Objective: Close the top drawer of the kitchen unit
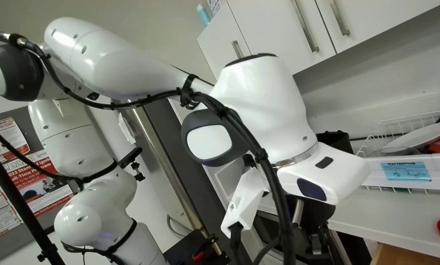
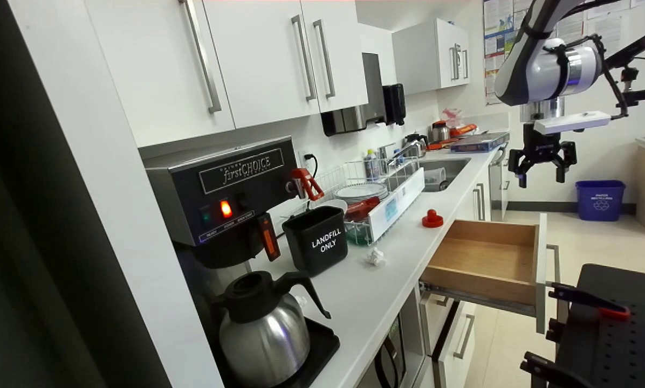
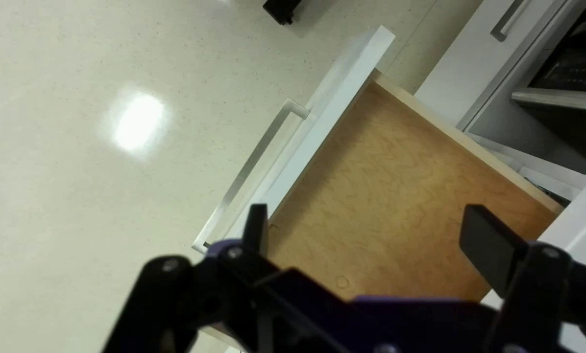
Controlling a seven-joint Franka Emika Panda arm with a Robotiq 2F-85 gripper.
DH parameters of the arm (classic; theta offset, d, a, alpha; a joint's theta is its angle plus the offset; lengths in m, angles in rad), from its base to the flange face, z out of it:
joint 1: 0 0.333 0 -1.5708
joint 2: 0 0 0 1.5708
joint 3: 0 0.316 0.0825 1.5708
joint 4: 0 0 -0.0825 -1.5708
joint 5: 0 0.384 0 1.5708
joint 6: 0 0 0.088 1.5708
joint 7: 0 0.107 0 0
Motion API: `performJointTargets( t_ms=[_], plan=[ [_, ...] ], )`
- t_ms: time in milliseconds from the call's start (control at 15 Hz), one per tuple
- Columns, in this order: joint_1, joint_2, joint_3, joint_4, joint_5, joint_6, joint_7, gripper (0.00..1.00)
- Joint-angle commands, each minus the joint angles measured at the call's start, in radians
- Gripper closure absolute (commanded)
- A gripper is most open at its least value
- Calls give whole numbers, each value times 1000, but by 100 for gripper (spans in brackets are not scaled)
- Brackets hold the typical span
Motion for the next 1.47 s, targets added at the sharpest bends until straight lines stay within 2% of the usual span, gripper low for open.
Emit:
performJointTargets(
  t_ms=[0,267,400,533,600,667,800,1067,1267,1333,1400],
  plan=[
    [-27,-2,27,3,-5,-2,4,0],
    [-37,18,25,7,25,6,-15,0],
    [-70,62,16,3,107,25,-45,0],
    [-122,125,12,6,238,45,-81,0],
    [-152,157,18,11,309,48,-104,25],
    [-189,197,28,22,391,47,-138,26],
    [-273,269,67,45,541,56,-200,41],
    [-464,407,188,132,805,71,-308,73],
    [-574,517,262,226,944,40,-328,95],
    [-611,553,284,261,970,-4,-332,99],
    [-564,482,256,185,902,50,-309,100]
  ],
)
